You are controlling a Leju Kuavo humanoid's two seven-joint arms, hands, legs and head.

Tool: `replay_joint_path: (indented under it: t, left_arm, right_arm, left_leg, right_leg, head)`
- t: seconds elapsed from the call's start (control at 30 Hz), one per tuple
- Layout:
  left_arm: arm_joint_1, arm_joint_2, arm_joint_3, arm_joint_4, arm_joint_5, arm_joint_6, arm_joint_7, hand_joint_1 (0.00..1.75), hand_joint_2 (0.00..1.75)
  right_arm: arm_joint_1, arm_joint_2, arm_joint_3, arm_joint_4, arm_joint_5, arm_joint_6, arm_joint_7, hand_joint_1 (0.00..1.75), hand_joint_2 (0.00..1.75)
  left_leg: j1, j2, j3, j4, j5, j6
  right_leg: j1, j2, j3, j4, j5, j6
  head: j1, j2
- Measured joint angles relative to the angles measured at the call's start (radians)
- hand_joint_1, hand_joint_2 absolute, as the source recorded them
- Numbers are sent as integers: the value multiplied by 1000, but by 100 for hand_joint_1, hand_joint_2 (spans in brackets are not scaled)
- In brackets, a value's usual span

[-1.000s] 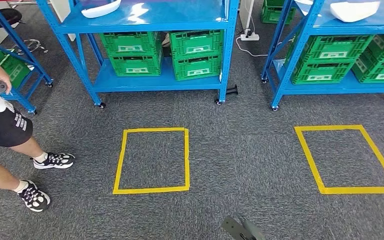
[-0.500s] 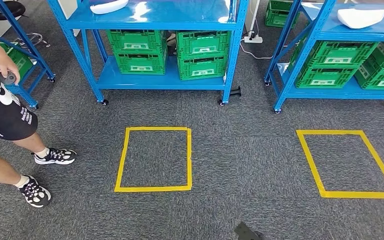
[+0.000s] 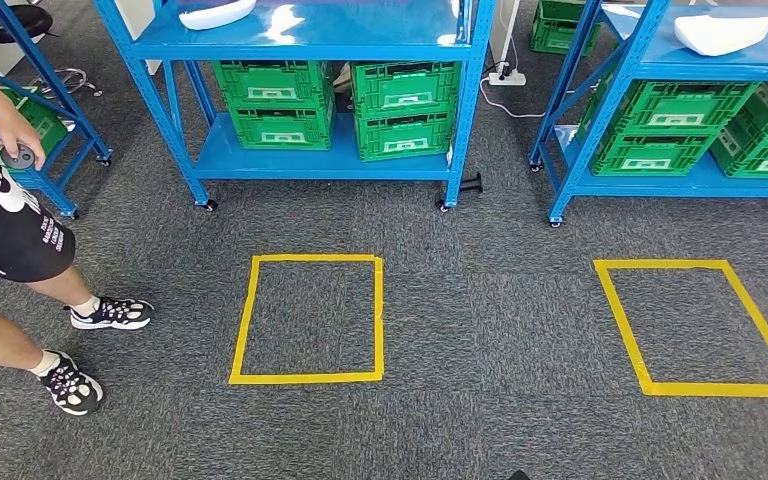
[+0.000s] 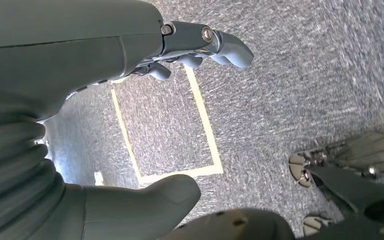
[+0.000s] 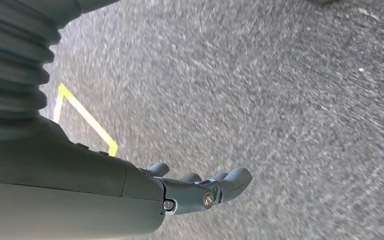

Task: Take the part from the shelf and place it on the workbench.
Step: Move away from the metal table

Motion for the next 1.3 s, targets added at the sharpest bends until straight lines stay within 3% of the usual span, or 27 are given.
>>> replay_joint_path:
  t: [0.07,1.3]
  left_arm:
    - [8,5,-39,-6,55,7,7,0,0]
    - [183,97,-828,-149,1101,144,130,0,0]
  right_arm:
    - [9,-1,-2,-1,-25,9,-3,0,0]
    - [196,-2,-107,-131,-491,181,-56,0,0]
  left_leg:
    - [0,0,0,0,0,0]
    - [0,0,0,0,0,0]
  right_leg:
    - [0,0,0,0,0,0]
    - [0,0,0,0,-2,0]
  head:
    - [0,0]
    - [0,0]
